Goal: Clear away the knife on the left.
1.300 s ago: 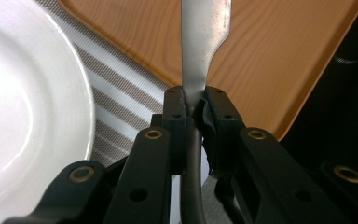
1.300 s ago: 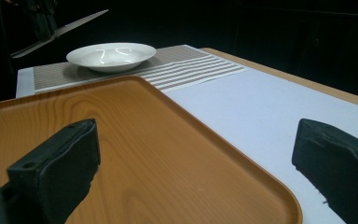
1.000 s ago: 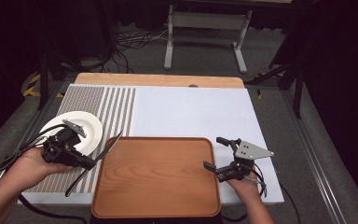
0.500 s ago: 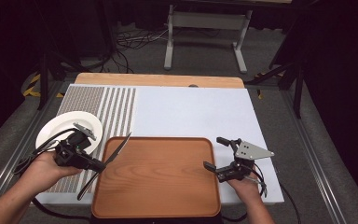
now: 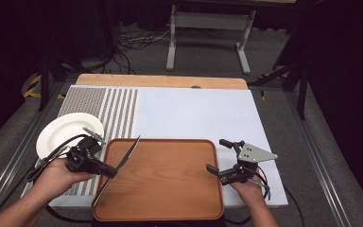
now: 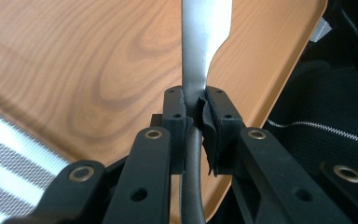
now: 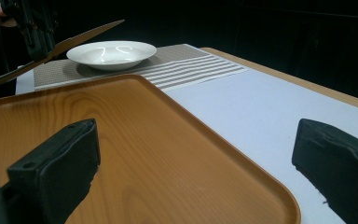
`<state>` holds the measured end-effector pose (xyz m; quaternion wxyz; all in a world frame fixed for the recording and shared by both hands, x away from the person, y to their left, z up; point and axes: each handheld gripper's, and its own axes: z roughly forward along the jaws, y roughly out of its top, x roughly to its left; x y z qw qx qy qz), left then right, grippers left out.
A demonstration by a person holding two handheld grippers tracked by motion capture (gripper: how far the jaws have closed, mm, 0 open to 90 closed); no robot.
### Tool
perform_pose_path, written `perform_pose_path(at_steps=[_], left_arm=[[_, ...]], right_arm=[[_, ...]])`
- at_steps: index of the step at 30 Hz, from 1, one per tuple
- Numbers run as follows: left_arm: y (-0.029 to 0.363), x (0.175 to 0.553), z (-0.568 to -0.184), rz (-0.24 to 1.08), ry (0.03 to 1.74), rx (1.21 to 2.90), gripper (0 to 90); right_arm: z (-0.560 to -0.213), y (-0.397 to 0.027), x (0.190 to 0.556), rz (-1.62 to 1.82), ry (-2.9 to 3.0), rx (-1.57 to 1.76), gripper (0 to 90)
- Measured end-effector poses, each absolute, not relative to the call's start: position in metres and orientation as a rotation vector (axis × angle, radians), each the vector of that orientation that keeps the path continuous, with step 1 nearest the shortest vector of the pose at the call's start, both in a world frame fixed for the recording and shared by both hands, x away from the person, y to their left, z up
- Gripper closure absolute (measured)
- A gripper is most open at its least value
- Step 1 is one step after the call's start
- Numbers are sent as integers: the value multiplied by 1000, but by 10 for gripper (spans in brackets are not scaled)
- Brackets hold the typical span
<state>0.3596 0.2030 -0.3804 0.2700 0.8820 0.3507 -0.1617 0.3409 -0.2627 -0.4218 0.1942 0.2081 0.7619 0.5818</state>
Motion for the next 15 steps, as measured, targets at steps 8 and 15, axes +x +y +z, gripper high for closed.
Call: perform_pose_path(at_steps=[8, 15], left_arm=[[190, 360, -390, -464, 936, 2371, 807], [182, 359, -397, -444, 962, 2384, 807]], right_arm=[[-422, -263, 341, 1631, 2137, 582, 14], [-421, -263, 340, 1626, 2139, 580, 14]])
